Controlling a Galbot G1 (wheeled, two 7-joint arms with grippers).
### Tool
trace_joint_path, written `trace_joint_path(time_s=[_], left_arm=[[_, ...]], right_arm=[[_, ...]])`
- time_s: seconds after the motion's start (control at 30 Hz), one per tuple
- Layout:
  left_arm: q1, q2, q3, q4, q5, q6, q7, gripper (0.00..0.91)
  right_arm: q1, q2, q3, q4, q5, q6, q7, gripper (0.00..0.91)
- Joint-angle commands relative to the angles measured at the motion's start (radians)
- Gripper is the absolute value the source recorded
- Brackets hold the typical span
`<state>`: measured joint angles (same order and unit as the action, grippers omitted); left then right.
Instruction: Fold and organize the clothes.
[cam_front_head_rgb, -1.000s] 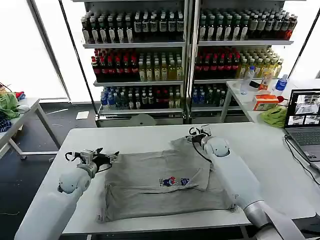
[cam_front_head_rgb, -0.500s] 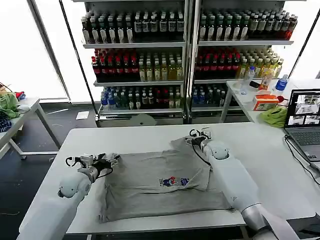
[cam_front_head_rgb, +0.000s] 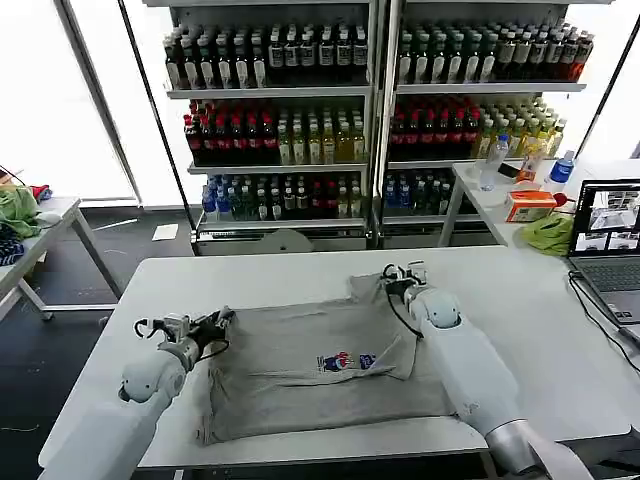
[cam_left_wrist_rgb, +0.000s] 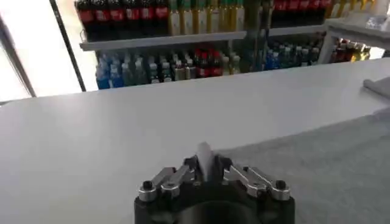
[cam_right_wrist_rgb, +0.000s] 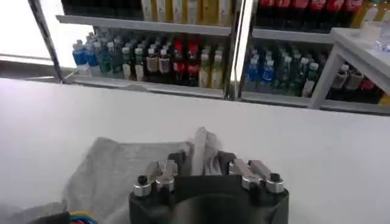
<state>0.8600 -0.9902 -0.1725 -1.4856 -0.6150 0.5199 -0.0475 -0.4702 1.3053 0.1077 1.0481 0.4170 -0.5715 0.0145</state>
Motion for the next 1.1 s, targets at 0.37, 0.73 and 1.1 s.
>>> trace_joint_path(time_s=[0.37, 0.73, 1.1], left_arm=[[0.025, 0.015, -0.023, -0.055, 0.048, -0.068, -0.007, 0.0], [0.073, 0.037, -0.053, -0.148, 0.074, -0.135, -0.016, 0.0], [0.124, 0.051, -0.09, -0.23, 0.068, -0.136, -0.021, 0.0]], right_arm=[[-0.068, -0.015, 0.052, 0.181, 0.014, 0.004, -0.005, 0.0], [-0.111, -0.023, 0.107, 0.35, 0.075, 0.004, -0.013, 0.0], [-0.203, -0.047, 0.128, 0.488, 0.081, 0.012, 0.022, 0.0]])
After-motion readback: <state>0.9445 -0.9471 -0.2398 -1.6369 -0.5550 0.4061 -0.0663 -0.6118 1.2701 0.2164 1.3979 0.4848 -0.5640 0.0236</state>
